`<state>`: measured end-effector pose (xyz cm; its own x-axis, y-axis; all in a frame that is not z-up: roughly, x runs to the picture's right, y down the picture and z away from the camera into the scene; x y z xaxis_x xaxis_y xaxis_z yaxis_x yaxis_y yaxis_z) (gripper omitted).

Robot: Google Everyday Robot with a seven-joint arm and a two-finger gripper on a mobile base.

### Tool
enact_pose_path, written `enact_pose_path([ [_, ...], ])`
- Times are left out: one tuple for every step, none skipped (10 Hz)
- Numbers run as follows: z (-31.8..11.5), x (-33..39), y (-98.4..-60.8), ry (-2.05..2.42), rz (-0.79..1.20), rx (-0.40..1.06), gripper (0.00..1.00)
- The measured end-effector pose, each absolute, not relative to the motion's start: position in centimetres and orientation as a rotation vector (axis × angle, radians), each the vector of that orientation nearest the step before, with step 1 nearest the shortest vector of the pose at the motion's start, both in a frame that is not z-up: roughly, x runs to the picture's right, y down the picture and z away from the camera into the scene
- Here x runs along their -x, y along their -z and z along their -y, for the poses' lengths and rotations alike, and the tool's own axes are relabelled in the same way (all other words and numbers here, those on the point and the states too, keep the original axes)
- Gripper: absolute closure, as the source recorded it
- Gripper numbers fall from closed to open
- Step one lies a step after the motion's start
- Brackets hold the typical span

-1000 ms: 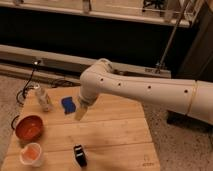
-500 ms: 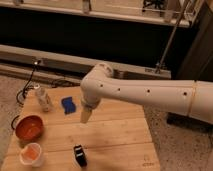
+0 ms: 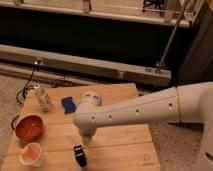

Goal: Knock the eraser over

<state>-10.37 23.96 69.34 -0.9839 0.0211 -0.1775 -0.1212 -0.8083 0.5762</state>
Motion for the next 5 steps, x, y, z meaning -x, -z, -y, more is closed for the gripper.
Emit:
enact_pose_path([
  [-25.6,10.5,-68.8,-2.847,-0.968,0.241,0.66],
  [-27.1,10.5,-68.1,-2.776,-1.0,0.209,0.76],
  [-27.8,10.5,-67.5,-2.72,-1.036,0.163,0.87],
  [-28.1,10.6,-67.4,-2.691,-1.074,0.114,0.95],
  [-28.2,10.9,-67.4,-2.678,-1.122,0.075,1.0],
])
